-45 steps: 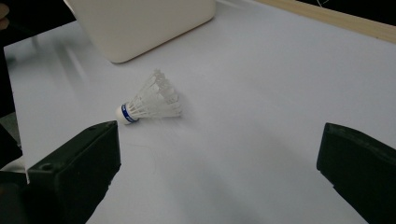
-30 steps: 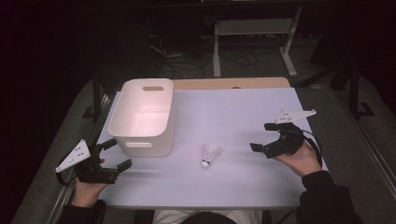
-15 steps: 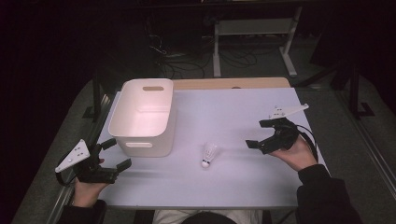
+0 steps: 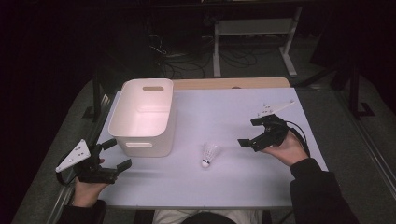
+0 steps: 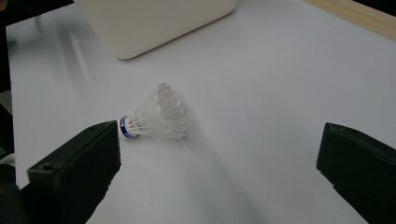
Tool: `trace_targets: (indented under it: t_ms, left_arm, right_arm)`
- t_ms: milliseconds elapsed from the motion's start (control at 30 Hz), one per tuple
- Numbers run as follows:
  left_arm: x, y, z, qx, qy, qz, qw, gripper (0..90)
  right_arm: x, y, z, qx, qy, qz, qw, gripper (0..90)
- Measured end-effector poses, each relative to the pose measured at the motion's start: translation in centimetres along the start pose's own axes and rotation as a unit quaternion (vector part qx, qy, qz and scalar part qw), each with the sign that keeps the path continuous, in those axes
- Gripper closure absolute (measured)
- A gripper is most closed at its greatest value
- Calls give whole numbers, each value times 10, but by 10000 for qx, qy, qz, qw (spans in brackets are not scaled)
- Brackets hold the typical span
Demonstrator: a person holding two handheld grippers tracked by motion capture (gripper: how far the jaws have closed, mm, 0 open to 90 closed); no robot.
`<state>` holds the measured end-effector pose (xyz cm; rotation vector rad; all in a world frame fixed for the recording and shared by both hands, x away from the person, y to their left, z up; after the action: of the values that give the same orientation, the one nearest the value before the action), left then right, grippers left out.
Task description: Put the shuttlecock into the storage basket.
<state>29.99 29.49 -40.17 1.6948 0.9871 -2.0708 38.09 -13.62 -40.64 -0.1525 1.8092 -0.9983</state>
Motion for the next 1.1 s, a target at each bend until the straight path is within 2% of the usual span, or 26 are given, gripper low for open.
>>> trace_targets:
  t_ms: [433, 767, 900, 1100]
  left_arm:
    - [-1, -2, -1, -20, -35, 44, 10000, 0]
    - [0, -1, -1, -11, -37, 28, 10000, 0]
    - [0, -1, -1, -12, -31, 26, 10000, 0]
    - [1, -1, -2, -21, -39, -8, 10000, 0]
  right_arm:
    - [-4, 21, -4, -132, -111, -265, 9995, 0]
    - [-1, 35, -6, -313, -81, -474, 9984, 70]
    - [0, 42, -5, -489, -81, -524, 9974, 133]
    - [5, 48, -7, -562, -78, -604, 9966, 211]
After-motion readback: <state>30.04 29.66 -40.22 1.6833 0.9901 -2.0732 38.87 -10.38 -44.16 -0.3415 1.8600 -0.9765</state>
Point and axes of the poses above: each handheld gripper's, and its own axes: y roughly forward along the jaws, x roughly out of its underside, z roughly to its right, the point moved 7 cm from there along y, roughly forward along the jaws, and after that the axes turned 6 degrees about -z, right-handed, at the moved point
